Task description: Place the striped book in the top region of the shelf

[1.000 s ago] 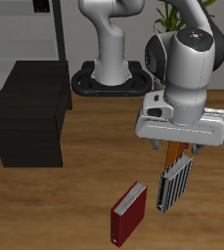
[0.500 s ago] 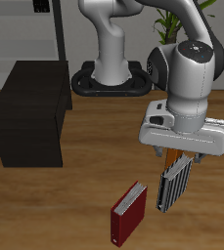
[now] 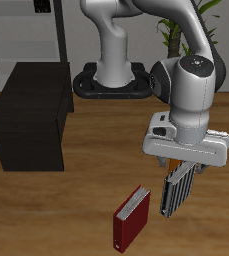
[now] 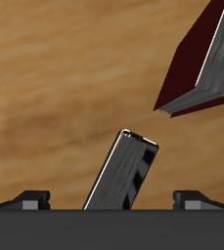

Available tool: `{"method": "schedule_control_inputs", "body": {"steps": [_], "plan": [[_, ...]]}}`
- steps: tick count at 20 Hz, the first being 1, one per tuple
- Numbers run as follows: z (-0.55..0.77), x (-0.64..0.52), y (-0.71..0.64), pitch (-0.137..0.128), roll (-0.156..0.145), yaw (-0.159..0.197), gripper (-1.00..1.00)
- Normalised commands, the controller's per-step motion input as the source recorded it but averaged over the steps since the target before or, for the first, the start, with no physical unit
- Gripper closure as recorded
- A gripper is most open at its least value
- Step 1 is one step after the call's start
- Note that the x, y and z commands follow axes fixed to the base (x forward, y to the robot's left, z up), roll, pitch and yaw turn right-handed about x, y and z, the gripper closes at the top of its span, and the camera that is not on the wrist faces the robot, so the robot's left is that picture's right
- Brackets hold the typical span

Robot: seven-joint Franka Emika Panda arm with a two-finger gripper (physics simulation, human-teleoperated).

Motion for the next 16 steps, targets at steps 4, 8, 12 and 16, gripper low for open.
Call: {"method": "schedule_control_inputs", "body": {"steps": [4, 8, 12, 16], "plan": [[-0.38, 0.03, -0.01, 0.033, -0.001, -0.014, -1.0], [-0.31, 0.09, -0.09, 0.058, -0.017, -0.015, 1.0], [-0.02, 0.0, -0.09, -0.007, -0.001, 0.013, 1.0], [0.25, -0.1, -0.1, -0.036, 0.001, 0.015, 1.0]]}}
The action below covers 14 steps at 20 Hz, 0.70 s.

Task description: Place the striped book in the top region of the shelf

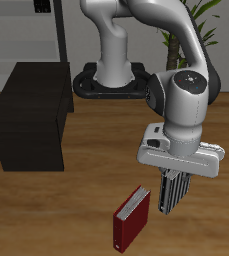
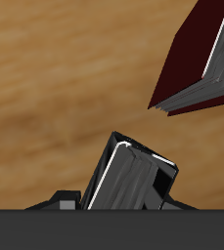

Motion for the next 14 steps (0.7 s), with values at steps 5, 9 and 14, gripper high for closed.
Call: {"method": "schedule_control_inputs", "body": {"steps": [5, 9, 14], "plan": [[0.51, -0.25, -0.12, -0.07, 0.001, 0.037, 1.0], [0.61, -0.33, -0.1, -0.073, 0.011, 0.053, 1.0], [0.45, -0.3, -0.18, -0.034, -0.025, 0.049, 1.0]]}}
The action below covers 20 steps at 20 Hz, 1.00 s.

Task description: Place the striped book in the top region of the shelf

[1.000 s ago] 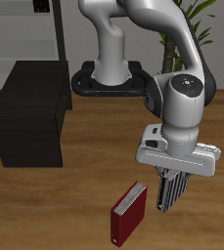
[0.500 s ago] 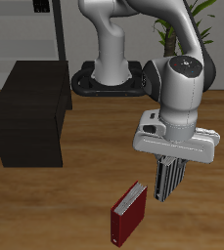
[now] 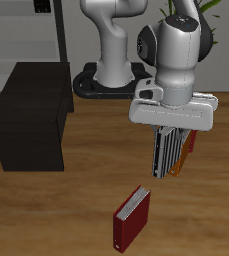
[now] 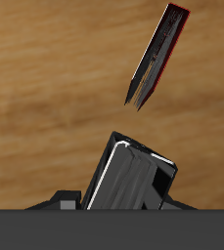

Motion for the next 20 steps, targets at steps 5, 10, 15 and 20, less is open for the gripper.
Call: {"method": "schedule_control_inputs", "body": {"steps": [5, 10, 15, 20], "plan": [[0.37, -0.41, -0.2, -0.039, -0.017, 0.034, 1.0], [0.37, -0.58, -0.2, -0.051, 0.001, -0.001, 1.0], [0.22, -0.57, -0.13, -0.04, 0.003, 0.012, 1.0], [0.12, -0.61, -0.03, -0.034, 0.011, 0.037, 1.0]]}}
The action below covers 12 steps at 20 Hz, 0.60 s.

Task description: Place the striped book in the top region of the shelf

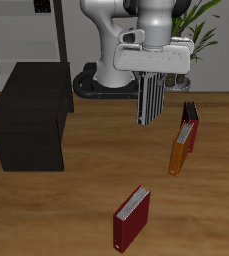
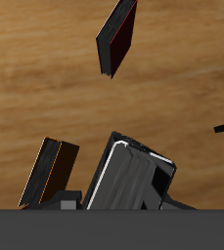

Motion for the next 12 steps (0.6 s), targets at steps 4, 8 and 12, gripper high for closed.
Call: {"method": "schedule_control_inputs", "body": {"steps": [4, 8, 12], "plan": [[0.06, -0.59, -0.07, -0.043, -0.046, 0.032, 1.0], [-0.05, -0.29, -0.01, -0.001, 0.02, 0.04, 1.0], [-0.08, -0.45, -0.03, -0.007, 0.02, 0.043, 1.0]]}}
